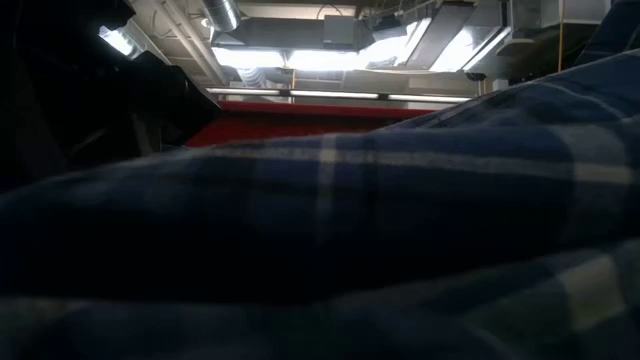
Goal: Fold Laundry from Bin
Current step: Fold the blue shirt
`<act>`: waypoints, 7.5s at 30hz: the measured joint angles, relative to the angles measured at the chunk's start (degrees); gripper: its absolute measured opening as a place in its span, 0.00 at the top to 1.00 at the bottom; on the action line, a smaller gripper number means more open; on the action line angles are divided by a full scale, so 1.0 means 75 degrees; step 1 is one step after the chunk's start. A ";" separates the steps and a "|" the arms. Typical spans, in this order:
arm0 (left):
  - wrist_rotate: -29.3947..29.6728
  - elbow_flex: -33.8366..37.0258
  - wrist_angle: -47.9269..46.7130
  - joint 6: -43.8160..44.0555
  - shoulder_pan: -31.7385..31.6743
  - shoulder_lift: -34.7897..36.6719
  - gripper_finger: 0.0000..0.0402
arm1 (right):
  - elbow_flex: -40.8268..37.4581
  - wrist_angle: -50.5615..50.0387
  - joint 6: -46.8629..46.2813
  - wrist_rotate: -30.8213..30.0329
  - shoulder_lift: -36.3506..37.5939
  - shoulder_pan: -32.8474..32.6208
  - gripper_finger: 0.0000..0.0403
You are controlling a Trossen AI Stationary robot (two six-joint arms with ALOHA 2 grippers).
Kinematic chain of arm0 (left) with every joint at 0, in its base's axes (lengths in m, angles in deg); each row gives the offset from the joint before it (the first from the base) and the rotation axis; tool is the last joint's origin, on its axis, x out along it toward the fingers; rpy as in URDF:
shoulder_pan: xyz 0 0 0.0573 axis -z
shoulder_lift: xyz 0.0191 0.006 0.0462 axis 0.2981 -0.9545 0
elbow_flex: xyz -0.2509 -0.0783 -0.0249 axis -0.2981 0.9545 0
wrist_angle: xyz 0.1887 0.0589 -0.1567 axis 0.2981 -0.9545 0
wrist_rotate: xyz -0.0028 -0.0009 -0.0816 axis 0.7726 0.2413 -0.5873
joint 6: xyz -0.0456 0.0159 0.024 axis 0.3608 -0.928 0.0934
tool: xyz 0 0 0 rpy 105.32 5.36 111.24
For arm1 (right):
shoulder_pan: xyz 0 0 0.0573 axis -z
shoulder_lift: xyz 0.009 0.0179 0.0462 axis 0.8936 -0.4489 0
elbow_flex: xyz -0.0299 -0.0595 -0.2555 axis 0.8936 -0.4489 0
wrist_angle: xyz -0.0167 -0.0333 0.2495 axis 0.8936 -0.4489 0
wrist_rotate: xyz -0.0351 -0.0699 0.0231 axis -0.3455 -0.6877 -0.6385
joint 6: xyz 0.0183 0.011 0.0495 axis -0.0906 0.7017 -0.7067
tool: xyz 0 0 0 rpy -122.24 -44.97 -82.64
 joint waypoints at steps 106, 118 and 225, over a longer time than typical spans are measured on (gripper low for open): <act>-0.0686 0.0825 -0.7402 0.8147 0.1868 0.2726 1.00 | -0.1865 -0.2964 -0.0655 -0.0292 0.1263 -0.0782 0.69; -0.0642 0.0828 -0.7378 0.7993 0.1859 0.2725 0.81 | -0.1662 -0.2965 -0.0480 0.0195 0.1281 -0.0794 0.69; 0.1474 0.0927 -0.6916 0.8606 0.0843 0.2719 0.55 | -0.1131 -0.2964 -0.3056 0.2588 0.0121 -0.1992 0.69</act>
